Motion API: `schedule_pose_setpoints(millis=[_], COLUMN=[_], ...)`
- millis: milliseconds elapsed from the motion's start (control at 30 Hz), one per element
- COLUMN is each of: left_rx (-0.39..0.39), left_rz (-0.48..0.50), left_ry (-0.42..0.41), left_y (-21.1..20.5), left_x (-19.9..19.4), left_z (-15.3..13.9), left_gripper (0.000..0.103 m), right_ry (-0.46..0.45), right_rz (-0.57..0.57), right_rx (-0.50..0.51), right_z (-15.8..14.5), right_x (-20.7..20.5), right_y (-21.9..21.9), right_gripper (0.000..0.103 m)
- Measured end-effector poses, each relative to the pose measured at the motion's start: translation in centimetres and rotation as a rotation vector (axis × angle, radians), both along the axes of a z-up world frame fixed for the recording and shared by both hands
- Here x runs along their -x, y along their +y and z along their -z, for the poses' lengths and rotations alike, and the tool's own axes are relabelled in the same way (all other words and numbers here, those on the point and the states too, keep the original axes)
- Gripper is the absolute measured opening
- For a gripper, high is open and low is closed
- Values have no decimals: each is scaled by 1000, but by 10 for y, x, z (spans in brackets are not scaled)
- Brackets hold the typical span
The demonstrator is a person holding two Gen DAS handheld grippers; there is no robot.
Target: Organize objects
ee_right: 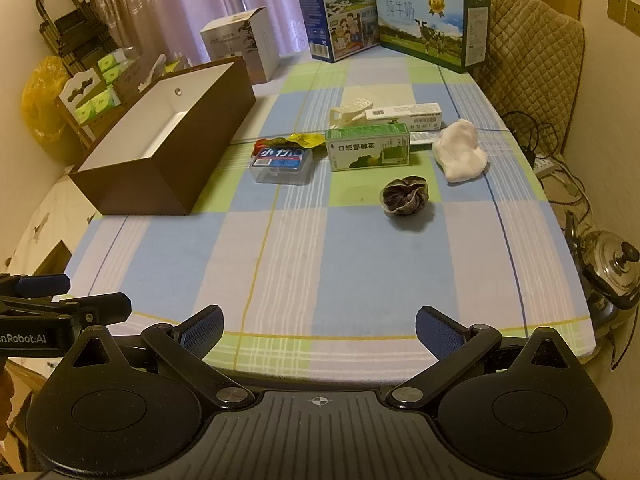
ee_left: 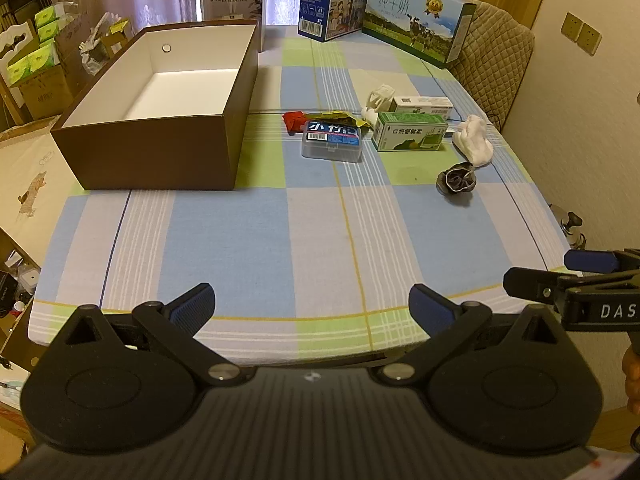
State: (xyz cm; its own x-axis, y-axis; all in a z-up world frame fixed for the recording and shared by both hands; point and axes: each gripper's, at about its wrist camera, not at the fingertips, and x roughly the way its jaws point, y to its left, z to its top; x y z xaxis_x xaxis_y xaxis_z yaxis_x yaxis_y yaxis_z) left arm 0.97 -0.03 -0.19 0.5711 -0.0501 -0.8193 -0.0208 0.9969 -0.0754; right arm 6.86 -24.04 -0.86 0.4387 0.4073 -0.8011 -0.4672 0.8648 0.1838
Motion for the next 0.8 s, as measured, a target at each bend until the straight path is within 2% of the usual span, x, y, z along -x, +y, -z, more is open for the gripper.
schedule_pose_setpoints(millis=[800], left_rx=[0], left_rz=[-2], left_ry=[9], left_y=[0], left_x=[-11], left_z=[3], left_gripper=[102], right_ry=[9], right_rz=[-15], right_rx=[1], right_z=[2], right_x=[-25], right_y=[-1], right_gripper=[100])
